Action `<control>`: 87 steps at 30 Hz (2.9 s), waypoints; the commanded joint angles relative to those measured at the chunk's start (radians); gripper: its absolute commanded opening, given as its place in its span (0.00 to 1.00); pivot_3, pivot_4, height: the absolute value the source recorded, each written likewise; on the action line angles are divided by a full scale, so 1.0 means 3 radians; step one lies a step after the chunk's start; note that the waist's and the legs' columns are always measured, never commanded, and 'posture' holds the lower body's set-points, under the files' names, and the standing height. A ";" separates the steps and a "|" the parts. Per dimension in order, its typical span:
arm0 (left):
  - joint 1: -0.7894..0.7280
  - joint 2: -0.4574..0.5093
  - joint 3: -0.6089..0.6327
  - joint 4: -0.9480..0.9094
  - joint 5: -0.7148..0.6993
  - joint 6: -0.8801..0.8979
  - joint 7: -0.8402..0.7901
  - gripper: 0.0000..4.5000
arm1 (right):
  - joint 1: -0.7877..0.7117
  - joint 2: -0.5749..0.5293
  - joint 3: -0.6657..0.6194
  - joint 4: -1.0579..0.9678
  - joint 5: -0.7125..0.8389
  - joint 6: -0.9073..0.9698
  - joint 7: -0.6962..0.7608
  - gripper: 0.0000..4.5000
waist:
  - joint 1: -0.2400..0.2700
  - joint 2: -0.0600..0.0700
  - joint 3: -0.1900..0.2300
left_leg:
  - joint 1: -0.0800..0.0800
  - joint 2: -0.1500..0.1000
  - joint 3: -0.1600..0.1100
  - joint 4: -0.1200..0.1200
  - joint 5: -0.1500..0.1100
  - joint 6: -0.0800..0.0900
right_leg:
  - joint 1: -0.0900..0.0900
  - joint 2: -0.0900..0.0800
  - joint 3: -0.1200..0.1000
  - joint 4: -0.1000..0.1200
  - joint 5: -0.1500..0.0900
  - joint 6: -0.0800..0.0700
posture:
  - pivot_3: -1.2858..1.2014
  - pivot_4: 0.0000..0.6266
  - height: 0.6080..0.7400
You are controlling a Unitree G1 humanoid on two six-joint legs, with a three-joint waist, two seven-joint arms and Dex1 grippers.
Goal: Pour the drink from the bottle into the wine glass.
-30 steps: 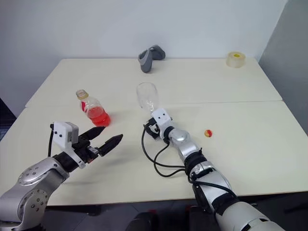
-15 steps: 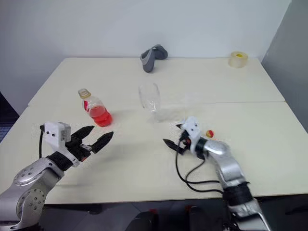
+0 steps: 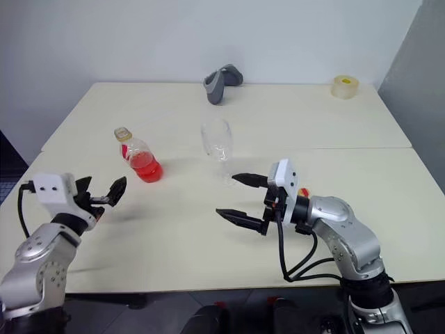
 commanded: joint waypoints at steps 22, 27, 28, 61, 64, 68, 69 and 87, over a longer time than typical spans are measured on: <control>-0.1004 0.0184 -0.0429 0.1349 0.0366 -0.0714 -0.0656 1.00 | -0.0304 0.0112 0.0033 -0.0328 0.0192 0.0224 -0.0497 0.99 | -0.0003 -0.0001 0.0001 | -0.0006 0.0001 -0.0001 0.0002 0.0001 -0.0003 | -0.0006 0.0000 -0.0003 0.0000 0.0001 0.0000 | 0.52 0.24 1.00; -0.1168 0.0184 -0.0488 0.1664 0.0460 -0.0927 -0.0753 1.00 | -0.0281 0.0075 0.0060 -0.0363 0.0177 0.0220 -0.0531 0.99 | -0.0003 -0.0001 0.0001 | -0.0010 0.0001 -0.0001 0.0001 0.0004 -0.0009 | -0.0009 0.0000 -0.0002 -0.0001 0.0001 0.0000 | 0.52 0.24 1.00; -0.1198 0.0177 -0.0491 0.1737 0.0473 -0.0966 -0.0758 1.00 | -0.0276 0.0073 0.0058 -0.0378 0.0182 0.0228 -0.0544 0.99 | -0.0002 -0.0001 0.0001 | -0.0011 0.0001 -0.0001 0.0002 0.0004 -0.0009 | -0.0010 0.0000 -0.0002 -0.0001 0.0001 0.0000 | 0.52 0.24 1.00; -0.2177 0.0076 -0.0643 0.3688 0.0739 -0.2133 -0.1052 0.80 | -0.0341 -0.0032 -0.0043 -0.0514 0.0292 0.0446 -0.0742 1.00 | -0.0005 -0.0003 -0.0001 | -0.0046 0.0000 -0.0010 0.0018 0.0005 -0.0010 | -0.0038 0.0000 -0.0013 0.0007 0.0002 -0.0001 | 0.52 0.24 1.00; -0.2198 0.0101 -0.0628 0.3720 0.0729 -0.2138 -0.1069 0.60 | -0.0347 -0.0022 -0.0041 -0.0502 0.0289 0.0439 -0.0750 1.00 | -0.0005 -0.0003 -0.0001 | -0.0058 -0.0001 -0.0009 0.0027 0.0006 -0.0012 | -0.0048 0.0000 -0.0013 0.0010 0.0004 -0.0002 | 0.52 0.24 1.00; -0.2225 0.0124 -0.0612 0.3753 0.0724 -0.2142 -0.1078 0.41 | -0.0357 -0.0015 -0.0030 -0.0470 0.0276 0.0417 -0.0746 1.00 | -0.0006 -0.0003 -0.0001 | -0.0085 -0.0002 -0.0009 0.0055 0.0006 -0.0011 | -0.0067 -0.0001 -0.0012 0.0024 0.0006 -0.0001 | 0.52 0.24 1.00; -0.2230 0.0124 -0.0611 0.3758 0.0725 -0.2143 -0.1080 0.38 | -0.0358 -0.0015 -0.0031 -0.0462 0.0273 0.0413 -0.0743 1.00 | -0.0006 -0.0003 -0.0001 | -0.0086 -0.0004 -0.0009 0.0055 0.0006 -0.0011 | -0.0067 -0.0002 -0.0011 0.0025 0.0007 0.0001 | 0.52 0.24 1.00; -0.2454 0.0285 -0.1093 0.2715 0.0981 -0.1675 -0.1509 0.25 | -0.0629 0.0044 -0.0099 -0.0154 0.0097 0.0229 -0.0834 1.00 | -0.0012 -0.0005 -0.0001 | -0.0090 -0.0008 -0.0012 0.0060 0.0007 -0.0012 | -0.0071 -0.0003 -0.0011 0.0033 0.0009 0.0002 | 0.52 0.24 1.00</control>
